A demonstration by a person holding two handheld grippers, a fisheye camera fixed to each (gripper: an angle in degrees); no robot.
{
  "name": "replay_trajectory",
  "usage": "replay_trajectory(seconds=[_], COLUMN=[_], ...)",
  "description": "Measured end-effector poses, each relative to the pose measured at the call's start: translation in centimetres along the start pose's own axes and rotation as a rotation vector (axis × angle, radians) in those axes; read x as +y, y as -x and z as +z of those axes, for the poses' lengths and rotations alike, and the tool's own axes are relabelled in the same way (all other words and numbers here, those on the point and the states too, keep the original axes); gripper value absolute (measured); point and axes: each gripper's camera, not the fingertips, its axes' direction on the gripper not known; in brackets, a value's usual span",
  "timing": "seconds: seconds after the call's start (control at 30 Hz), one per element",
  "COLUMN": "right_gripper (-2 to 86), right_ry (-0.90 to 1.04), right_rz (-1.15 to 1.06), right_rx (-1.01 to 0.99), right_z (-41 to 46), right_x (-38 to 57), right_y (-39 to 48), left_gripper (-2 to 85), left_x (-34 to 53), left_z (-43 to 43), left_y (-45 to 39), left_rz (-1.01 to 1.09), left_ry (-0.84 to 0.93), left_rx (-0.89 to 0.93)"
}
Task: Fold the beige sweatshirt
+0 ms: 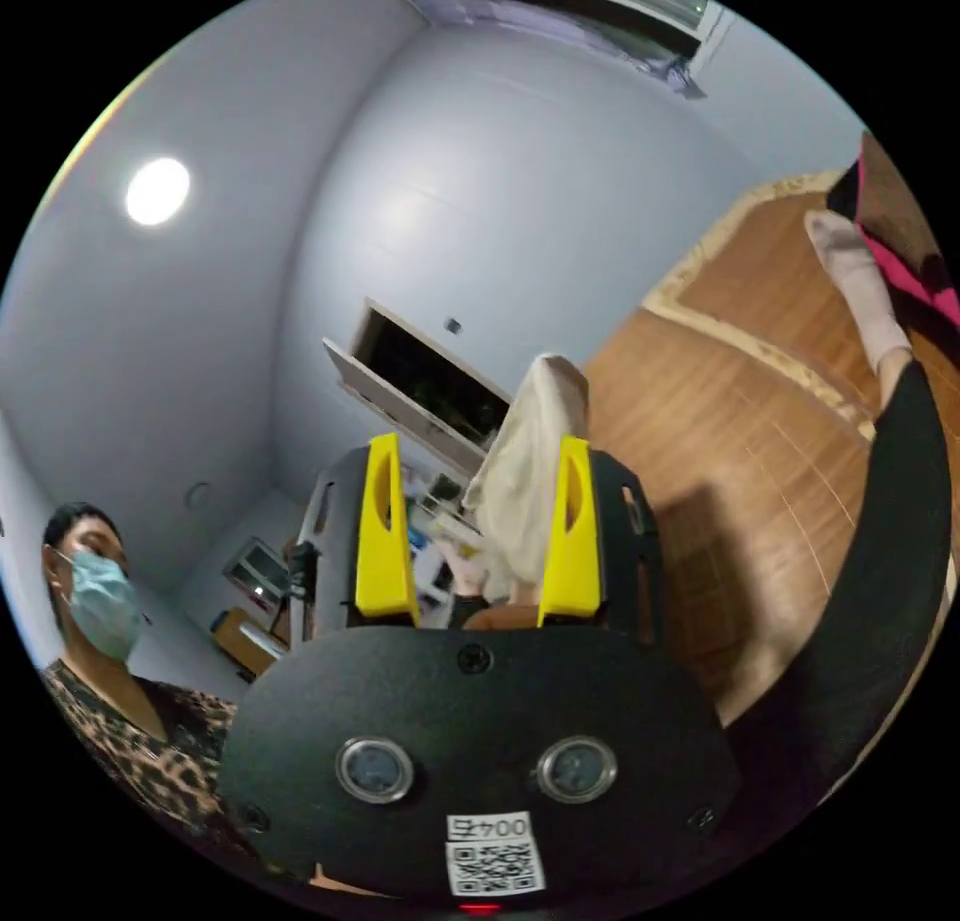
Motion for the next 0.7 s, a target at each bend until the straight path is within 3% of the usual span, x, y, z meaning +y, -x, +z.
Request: replay_trajectory(seconds=[0.17,0.4,0.53,0.7], right_gripper=[15.0,14.9,13.6,12.3], right_ry=[0.034,0.181,0.114,0.162], right_rz=[-0.093,-0.093,-0.098,-0.117], right_rx=[0.185,0.255,0.195,0.163], right_z=[0.4,0.8,0.6,2.7], right_x=[6.2,8.1,8.3,7.5], right_y=[-4.6,-10.3,-11.5,-12.2], left_gripper=[16.8,20.0,23.2,25.2], left_x=[-2.5,-6.2,-7.4,-7.4], left_z=[1.7,1.6,0.0,1.7], left_y=[-1.1,-5.5,-9.9,-9.9], left_rz=[-0.057,-0.179,-0.191,-0.324], left_ry=[0.077,0.174,0.254,0.346], left_rx=[-0.087,-0.183,-0.289,-0.310])
